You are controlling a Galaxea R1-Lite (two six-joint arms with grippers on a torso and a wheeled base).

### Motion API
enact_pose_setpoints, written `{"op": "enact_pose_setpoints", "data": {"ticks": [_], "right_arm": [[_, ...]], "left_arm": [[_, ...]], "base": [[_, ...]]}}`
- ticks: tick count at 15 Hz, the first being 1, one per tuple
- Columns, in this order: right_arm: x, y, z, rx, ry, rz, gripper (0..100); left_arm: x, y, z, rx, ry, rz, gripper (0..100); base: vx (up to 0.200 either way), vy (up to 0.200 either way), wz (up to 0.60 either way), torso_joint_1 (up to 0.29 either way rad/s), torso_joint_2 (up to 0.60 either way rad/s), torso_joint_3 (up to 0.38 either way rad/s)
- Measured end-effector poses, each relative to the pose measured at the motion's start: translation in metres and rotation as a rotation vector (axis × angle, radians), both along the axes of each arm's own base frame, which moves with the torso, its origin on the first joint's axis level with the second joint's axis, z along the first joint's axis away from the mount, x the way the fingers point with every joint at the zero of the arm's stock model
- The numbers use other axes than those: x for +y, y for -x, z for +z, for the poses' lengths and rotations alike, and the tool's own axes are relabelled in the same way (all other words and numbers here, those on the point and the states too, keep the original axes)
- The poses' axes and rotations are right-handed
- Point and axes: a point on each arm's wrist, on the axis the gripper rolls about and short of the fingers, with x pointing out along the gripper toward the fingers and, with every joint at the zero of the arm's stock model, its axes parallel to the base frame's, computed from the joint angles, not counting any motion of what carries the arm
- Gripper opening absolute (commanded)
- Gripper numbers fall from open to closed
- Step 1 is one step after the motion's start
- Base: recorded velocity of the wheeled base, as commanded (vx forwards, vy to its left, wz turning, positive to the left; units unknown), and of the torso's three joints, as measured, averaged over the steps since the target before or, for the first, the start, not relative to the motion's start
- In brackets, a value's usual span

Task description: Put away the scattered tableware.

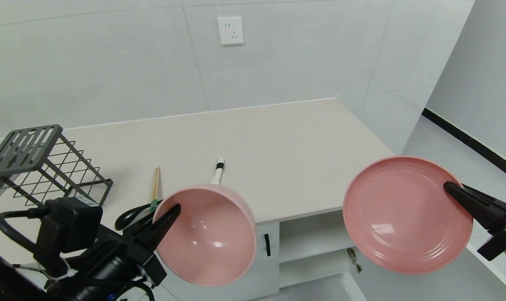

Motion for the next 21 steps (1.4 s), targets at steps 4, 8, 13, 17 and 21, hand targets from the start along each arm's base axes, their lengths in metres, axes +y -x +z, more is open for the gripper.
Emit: {"op": "enact_pose_setpoints", "data": {"ticks": [4, 8, 13, 17, 21], "right_arm": [[-0.002, 0.007, 0.003, -0.005, -0.002, -0.003, 0], [-0.002, 0.005, 0.001, 0.008, 0.001, -0.004, 0], [-0.001, 0.002, -0.002, 0.026, 0.004, -0.004, 0], [-0.001, 0.002, -0.002, 0.031, 0.005, -0.004, 0], [-0.001, 0.001, -0.003, 0.033, 0.005, -0.003, 0]], "left_arm": [[0.000, -0.001, -0.001, 0.014, 0.013, 0.012, 0], [0.002, -0.002, -0.006, 0.049, -0.007, 0.125, 0], [-0.001, 0.000, -0.012, 0.095, -0.043, 0.116, 0], [-0.008, 0.004, -0.013, 0.099, -0.050, 0.072, 0], [-0.009, 0.004, -0.013, 0.113, -0.013, 0.072, 0]], "base": [[0.000, 0.000, 0.00, -0.101, 0.21, 0.107], [0.000, 0.000, 0.00, -0.175, 0.34, 0.168], [0.000, 0.000, 0.00, -0.197, 0.38, 0.189], [0.000, 0.000, 0.00, -0.149, 0.30, 0.139], [0.000, 0.000, 0.00, -0.121, 0.23, 0.114]]}}
